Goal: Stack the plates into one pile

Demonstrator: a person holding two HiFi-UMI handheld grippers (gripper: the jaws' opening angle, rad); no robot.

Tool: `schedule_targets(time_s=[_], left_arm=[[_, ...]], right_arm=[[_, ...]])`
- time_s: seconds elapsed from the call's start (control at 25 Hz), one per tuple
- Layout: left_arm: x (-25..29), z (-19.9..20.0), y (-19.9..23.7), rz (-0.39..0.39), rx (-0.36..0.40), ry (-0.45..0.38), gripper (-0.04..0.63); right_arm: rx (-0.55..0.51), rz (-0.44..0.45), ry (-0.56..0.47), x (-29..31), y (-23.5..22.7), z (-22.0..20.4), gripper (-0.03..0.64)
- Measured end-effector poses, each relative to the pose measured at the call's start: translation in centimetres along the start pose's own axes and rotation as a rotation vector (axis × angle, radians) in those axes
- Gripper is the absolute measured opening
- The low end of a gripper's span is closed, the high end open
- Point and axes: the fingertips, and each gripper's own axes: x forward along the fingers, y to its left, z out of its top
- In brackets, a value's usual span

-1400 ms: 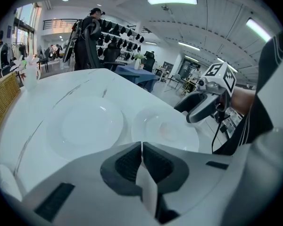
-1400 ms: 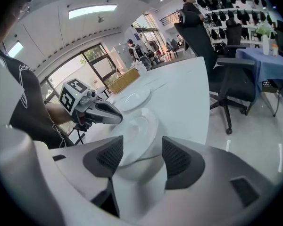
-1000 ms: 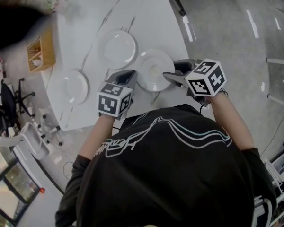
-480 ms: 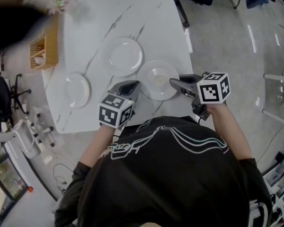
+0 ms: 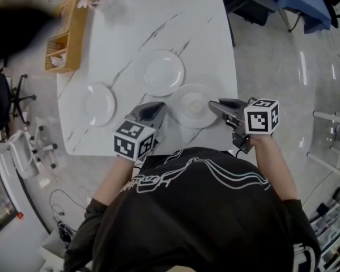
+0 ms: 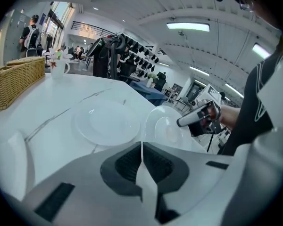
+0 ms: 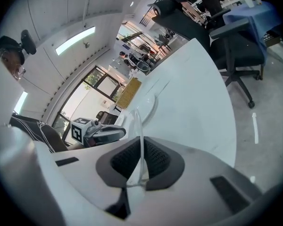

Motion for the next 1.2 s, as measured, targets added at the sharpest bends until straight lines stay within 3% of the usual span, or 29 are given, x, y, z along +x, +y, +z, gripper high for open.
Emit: schedule_targets(time_s=[0.72, 1.2], left_arm=[[-6.5, -1.4, 4.1, 0.163, -0.135, -0.102, 0.032], [-7.0, -2.5, 5.1, 0.202, -0.176, -0.105, 0.032]], right_arm=[[0.081, 0.167, -0.144, 6.1, 4.3, 8.6, 0.04], [0.22, 0.089, -0.124, 10.0, 1.3, 9.7, 0.04]])
